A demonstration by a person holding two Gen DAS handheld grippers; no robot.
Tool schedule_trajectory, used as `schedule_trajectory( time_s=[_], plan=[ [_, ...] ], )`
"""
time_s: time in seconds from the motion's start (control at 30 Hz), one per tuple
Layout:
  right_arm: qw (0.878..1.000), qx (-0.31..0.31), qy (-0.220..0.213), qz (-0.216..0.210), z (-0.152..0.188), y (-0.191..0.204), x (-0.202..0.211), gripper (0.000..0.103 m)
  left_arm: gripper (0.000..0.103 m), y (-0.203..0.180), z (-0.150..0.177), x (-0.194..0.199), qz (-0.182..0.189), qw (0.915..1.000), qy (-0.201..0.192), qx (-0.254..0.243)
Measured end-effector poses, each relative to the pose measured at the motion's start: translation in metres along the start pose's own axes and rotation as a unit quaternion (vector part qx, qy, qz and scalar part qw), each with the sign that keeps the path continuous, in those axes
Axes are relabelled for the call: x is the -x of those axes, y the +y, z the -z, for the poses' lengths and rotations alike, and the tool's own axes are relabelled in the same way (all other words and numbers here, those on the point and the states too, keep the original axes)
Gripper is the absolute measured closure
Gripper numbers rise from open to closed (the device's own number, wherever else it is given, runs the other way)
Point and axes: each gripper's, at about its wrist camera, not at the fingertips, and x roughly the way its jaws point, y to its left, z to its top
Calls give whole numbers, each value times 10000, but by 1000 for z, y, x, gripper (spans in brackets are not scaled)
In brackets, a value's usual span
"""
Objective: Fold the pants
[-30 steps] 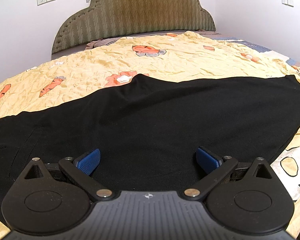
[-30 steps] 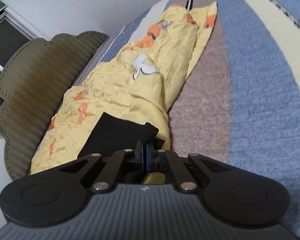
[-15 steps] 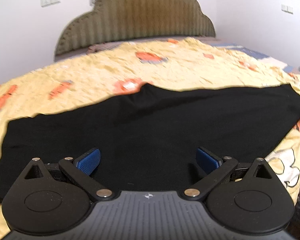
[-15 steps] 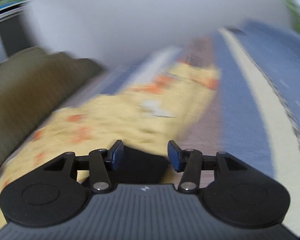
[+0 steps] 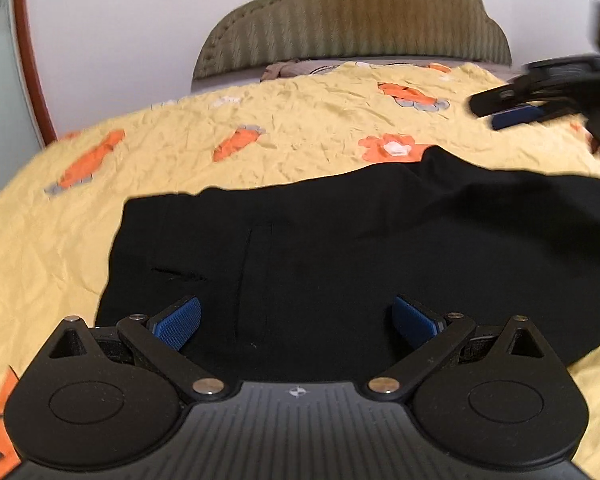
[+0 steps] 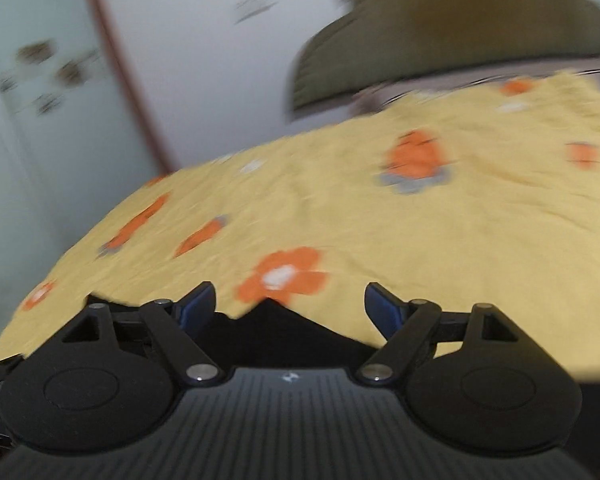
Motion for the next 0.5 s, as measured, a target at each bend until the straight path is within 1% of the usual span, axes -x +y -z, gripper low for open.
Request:
schedule_trajectory(
  time_s=[0.03, 0.07, 0.1, 0.13, 0.17, 0.2, 0.23, 0.3, 0.33, 0.4, 0.43, 0.47, 0.5],
  plan=[
    [9993, 176, 216, -261, -6, -2, -12, 29, 0, -2, -1, 3, -22, 10000, -56, -61],
    [9977, 396, 408, -371, -9, -2, -23, 34, 0, -4, -3, 4, -8, 9999, -113, -116],
    [9956, 627, 579, -391, -11, 2, -32, 37, 0, -7, -8, 5, 42, 9997, -177, -138],
    [9930, 838, 722, -418, -13, 3, -39, 42, 0, -10, -10, 9, 102, 9996, -227, -143],
    [9903, 1000, 819, -517, -14, 3, -44, 49, 0, -13, -16, 9, 194, 9993, -274, -142],
    [9872, 1137, 911, -642, -14, 3, -48, 52, 0, -16, -21, 9, 315, 9989, -308, -134],
    [9849, 1232, 977, -724, -14, 3, -50, 55, 0, -21, -27, 6, 436, 9985, -318, -119],
    [9801, 1289, 1168, -953, -17, 2, -59, 55, 0, -30, -36, -3, 588, 9978, -285, -58],
    [9779, 1274, 1258, -1082, -17, 0, -62, 55, 0, -34, -39, -9, 633, 9977, -253, -43],
    [9744, 1322, 1404, -1159, -17, -2, -69, 55, 0, -43, -42, -19, 622, 9978, -225, -55],
    [9720, 1361, 1493, -1202, -17, -2, -74, 58, 0, -47, -40, -22, 581, 9980, -224, -85],
    [9695, 1414, 1568, -1248, -18, -2, -78, 67, 0, -50, -40, -26, 538, 9983, -211, -122],
    [9674, 1458, 1634, -1273, -18, -1, -82, 72, 0, -52, -40, -29, 490, 9985, -181, -166]
  ],
)
